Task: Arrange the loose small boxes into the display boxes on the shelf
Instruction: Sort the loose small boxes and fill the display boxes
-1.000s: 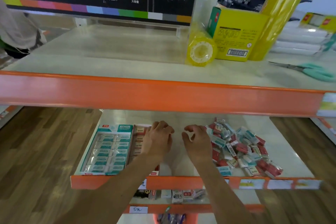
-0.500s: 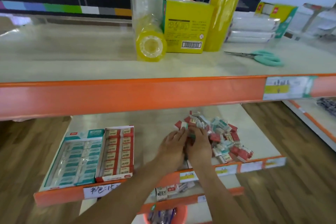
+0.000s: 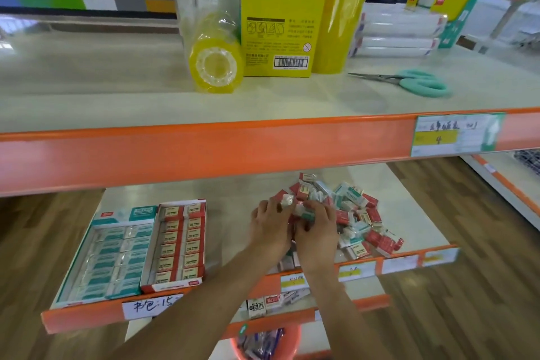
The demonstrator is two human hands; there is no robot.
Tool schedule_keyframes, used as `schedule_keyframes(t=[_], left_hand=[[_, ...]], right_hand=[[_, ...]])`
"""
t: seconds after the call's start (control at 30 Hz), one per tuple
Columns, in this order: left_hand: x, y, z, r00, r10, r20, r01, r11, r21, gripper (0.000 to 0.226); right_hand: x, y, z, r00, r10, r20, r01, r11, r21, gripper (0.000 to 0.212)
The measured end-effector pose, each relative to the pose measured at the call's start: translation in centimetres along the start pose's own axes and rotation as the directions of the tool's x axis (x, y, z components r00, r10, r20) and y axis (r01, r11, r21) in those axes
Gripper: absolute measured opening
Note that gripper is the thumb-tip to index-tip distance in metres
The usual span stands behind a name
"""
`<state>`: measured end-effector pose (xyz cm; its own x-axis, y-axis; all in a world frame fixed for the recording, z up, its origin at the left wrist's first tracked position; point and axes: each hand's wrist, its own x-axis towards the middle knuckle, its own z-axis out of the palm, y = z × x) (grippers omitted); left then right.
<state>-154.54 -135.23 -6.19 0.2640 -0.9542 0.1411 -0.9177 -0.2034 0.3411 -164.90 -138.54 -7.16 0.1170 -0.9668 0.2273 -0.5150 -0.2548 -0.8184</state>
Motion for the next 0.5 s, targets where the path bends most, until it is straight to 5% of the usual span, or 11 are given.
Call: schedule_keyframes(t=[0.3,0.5], left_hand=[[-0.6,-1.3,0.7,0.995,-0.079,-0.069,0.075,0.996,-0.052,0.023],[-3.0,-1.4,-0.2,0.975,-0.198,-0.102,0.142,0.905,-0.4,0.008]], right_hand=[[-0.2,-0.3,-0.3,1.0,-0.026,-0.006,0.026,1.0,0.004,0.033],[-0.2,-0.1,-0.5,0.999,-0.031,0.041,0.03,0.999,0.027,0.038]])
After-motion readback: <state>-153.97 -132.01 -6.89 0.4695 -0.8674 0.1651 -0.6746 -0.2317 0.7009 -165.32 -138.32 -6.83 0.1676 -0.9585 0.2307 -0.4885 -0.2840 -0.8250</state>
